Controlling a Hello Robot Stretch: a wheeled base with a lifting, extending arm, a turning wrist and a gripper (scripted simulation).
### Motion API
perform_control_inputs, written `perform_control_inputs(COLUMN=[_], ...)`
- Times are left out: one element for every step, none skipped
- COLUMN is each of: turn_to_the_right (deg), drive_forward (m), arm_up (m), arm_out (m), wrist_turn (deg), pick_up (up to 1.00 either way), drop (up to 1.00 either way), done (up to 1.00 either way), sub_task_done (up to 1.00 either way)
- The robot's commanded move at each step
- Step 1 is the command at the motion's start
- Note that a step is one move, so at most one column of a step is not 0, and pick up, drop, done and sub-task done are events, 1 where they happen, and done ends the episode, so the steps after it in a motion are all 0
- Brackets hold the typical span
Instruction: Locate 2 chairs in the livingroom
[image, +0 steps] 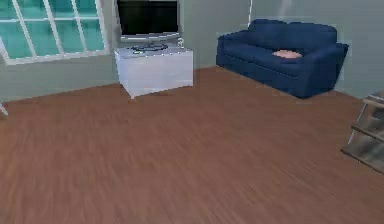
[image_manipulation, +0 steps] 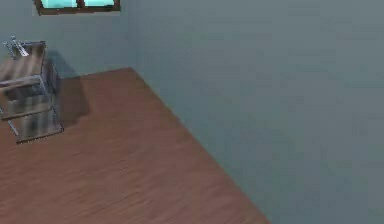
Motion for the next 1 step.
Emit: perform_control_inputs(turn_to_the_right=[-45.0], drive_forward=[0.0], arm_up=[0.0], arm_out=[0.0], wrist_turn=[0.0], pick_up=[0.0], drop=[0.0], done=[0.0], sub_task_done=[0.0])
